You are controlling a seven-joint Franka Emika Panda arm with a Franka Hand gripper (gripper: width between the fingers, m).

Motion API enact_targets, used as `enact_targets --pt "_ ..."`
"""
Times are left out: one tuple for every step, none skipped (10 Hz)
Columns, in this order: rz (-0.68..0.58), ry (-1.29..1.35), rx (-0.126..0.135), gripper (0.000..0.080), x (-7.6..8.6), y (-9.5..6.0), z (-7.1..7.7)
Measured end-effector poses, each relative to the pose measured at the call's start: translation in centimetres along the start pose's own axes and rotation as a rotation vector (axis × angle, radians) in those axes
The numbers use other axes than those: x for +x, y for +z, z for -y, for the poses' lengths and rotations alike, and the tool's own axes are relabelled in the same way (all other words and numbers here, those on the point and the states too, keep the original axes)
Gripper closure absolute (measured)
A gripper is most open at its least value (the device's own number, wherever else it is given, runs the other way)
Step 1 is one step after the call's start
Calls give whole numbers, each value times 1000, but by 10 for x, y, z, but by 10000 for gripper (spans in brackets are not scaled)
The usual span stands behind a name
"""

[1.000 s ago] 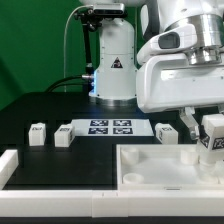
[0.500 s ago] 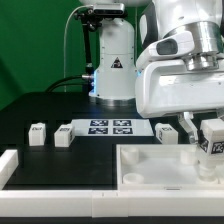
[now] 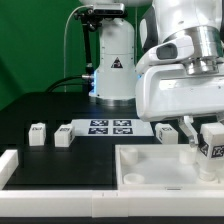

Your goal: Assemble one leg

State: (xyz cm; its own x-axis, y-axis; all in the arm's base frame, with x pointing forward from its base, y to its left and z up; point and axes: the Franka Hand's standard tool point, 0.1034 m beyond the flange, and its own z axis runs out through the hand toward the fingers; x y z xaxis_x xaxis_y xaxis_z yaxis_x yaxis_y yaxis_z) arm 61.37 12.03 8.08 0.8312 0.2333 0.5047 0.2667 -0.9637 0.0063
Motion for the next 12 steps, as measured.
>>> enact_targets --pt "6 1 1 508 -4 4 0" --pt "2 2 0 508 -6 6 0" --pt "-17 2 -2 508 -5 6 0" --pt "-36 2 -6 508 -4 7 0" --pt "-56 3 -10 508 -5 7 -1" --pt "-83 3 -16 508 -5 7 -3" --pt "-92 1 -17 508 -6 6 -3" --pt "-90 1 -17 508 -6 6 -3" --pt "-79 1 -15 508 -6 6 -3" --pt "-65 1 -13 508 -8 8 -2" --pt "-62 1 -12 351 -8 8 -2" --pt "-61 1 -12 218 -8 8 -2"
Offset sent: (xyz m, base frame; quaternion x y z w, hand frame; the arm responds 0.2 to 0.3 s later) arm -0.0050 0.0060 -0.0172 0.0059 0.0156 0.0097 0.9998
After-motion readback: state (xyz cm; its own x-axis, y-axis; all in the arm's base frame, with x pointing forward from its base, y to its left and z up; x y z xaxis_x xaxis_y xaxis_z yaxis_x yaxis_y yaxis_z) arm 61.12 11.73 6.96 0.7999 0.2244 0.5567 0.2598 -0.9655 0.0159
